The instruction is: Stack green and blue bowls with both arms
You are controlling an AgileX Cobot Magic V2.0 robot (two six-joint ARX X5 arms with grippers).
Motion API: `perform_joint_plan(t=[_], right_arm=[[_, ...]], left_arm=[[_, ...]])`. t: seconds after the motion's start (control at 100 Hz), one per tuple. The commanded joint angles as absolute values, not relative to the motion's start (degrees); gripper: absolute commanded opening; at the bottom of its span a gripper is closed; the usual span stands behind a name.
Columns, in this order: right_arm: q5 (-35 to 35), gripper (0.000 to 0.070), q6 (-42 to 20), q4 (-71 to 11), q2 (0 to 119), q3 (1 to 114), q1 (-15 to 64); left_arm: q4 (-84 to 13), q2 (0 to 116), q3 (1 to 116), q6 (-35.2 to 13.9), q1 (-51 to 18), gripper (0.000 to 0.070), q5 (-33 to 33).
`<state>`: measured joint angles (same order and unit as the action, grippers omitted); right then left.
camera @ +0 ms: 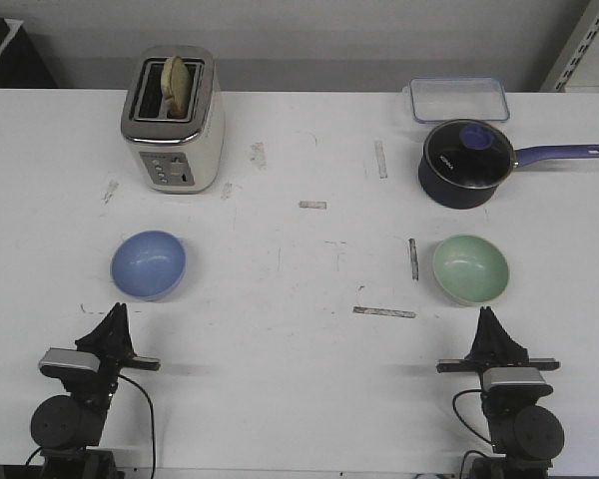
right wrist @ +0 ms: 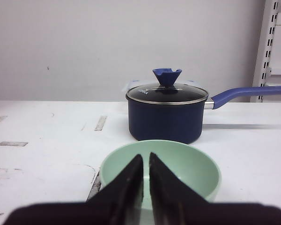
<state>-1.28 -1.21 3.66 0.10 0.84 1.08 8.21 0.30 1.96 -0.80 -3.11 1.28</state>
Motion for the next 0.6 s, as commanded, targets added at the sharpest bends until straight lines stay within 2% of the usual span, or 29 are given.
perform_joint_plan(t=[0.0, 0.59], right_arm=[[-1.0, 0.0012, -0.6, 4.2, 0.1, 0.7, 1.1], [-1.0, 0.0007, -0.6, 3.8, 3.2, 5.8, 1.1]], left_arm=[[9.1, 0.2, 0.7, -0.7, -3.0, 0.0001, 1.1], [9.1, 0.2, 0.7, -0.7, -3.0, 0.0001, 1.1]])
